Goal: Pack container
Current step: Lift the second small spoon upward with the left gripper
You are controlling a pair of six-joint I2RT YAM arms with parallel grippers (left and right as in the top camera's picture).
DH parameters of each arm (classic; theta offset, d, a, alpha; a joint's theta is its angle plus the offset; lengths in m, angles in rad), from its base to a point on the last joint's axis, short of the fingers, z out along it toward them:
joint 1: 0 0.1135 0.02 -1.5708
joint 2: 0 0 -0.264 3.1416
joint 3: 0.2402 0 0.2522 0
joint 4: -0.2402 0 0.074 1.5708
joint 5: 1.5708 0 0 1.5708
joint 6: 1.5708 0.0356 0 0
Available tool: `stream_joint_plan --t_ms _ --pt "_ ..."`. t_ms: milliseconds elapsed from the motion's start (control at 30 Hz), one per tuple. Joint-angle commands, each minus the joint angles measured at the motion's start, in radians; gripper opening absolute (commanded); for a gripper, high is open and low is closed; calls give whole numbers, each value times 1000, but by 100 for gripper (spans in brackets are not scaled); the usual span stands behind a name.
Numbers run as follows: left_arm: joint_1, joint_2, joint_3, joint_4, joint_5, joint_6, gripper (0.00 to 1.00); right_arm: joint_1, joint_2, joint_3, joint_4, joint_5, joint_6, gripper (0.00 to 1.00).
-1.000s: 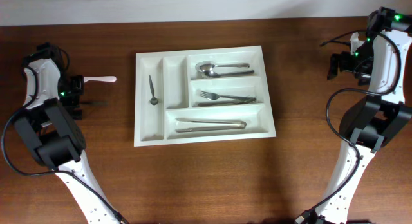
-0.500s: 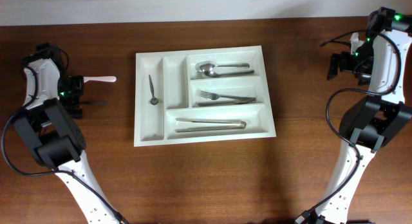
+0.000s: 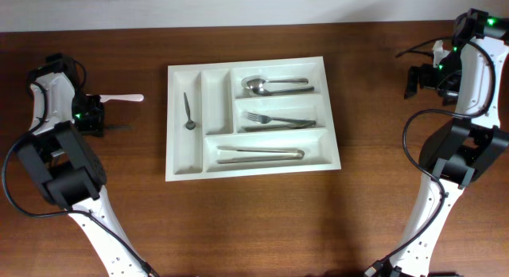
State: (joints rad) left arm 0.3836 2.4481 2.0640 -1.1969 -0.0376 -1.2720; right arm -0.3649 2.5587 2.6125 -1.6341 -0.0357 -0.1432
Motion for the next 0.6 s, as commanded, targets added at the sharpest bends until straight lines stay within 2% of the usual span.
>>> stream_joint_plan --t_ms 0,267,400,567 --pt "-1 45 -2 -15 -3 5 28 -2 -18 17 0 -2 -10 99" --pt "-1 45 -2 -15 1 5 21 -2 -18 17 0 -2 -10 99" --pt "-1 45 -2 -14 13 5 13 -2 -18 16 0 -2 -10 99" --pt "-1 45 -2 -14 24 5 13 -2 -18 17 0 -2 -10 99"
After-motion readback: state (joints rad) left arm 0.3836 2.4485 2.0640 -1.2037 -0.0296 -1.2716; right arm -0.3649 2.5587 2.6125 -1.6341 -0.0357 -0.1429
